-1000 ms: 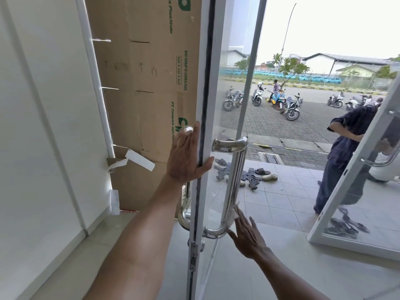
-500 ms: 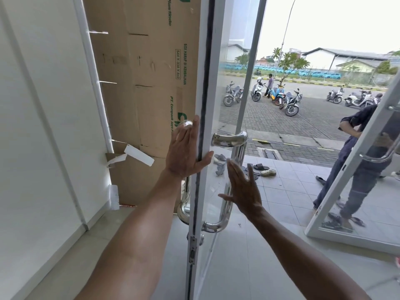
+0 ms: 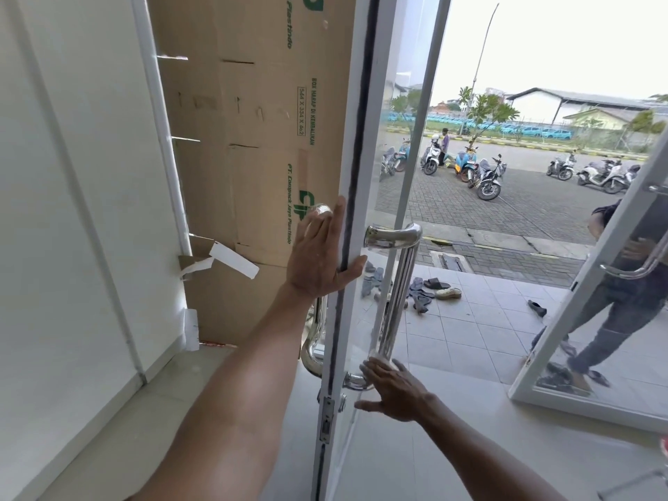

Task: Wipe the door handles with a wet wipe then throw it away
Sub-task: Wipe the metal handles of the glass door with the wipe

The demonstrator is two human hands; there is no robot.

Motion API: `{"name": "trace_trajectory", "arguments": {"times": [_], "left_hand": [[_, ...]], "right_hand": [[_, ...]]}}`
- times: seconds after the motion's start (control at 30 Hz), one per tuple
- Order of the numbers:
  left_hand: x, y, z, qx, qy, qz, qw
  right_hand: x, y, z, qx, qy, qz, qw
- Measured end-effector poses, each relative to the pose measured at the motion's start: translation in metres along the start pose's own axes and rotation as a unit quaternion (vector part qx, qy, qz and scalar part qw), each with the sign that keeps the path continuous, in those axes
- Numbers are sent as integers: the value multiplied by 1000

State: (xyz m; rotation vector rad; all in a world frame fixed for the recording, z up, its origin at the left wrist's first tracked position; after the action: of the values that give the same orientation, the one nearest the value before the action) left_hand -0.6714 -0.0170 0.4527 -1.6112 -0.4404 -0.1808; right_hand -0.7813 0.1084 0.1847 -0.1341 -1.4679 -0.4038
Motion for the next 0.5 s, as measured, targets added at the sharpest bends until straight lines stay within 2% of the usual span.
{"name": "trace_trajectory", "arguments": {"times": [0.07,0.13,0.2,0.27,0.33,0.37,0.43,0.5], "left_hand": [[0,0,1,-1,1,-2,1000],[-2,0,1,-2,-2,-2,1000],[-4,1,0,2,-5,-6,1000],[-4,1,0,2,-6,-10,1000],[-4,0,0,2,-6,-7,1000],[-4,1,-1,3,-5,-5,1000],[-5,1,-1,4,-6,-5,1000],[-5,1,-2,6,-10,-4,1000]], "right_hand": [[16,-3,19,23,151,16,988],[29,-8,39,1,283,29,959],[32,-8,41,-38,315,45,947],[24,-2,27,-57,244,75,965],[1,6,8,-87,81,66,991],[-10,11,-4,-113,-13,64,991],[-16,18,-33,-154,-150,103,971],[-14,17,-60,-156,-203,134,957]]}}
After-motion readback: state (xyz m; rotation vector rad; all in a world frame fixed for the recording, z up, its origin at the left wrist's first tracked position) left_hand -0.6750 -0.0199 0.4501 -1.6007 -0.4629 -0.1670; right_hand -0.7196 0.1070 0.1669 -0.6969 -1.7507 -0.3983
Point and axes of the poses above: each hand's wrist, its own y-axis away from the middle knuckle, its own x-axis out of the back of the hand, z = x × y, the point moved 7 cm from there along -y, towards the middle knuckle, and after that the axes turned 3 degrees about -x, right-handed, at the moved point
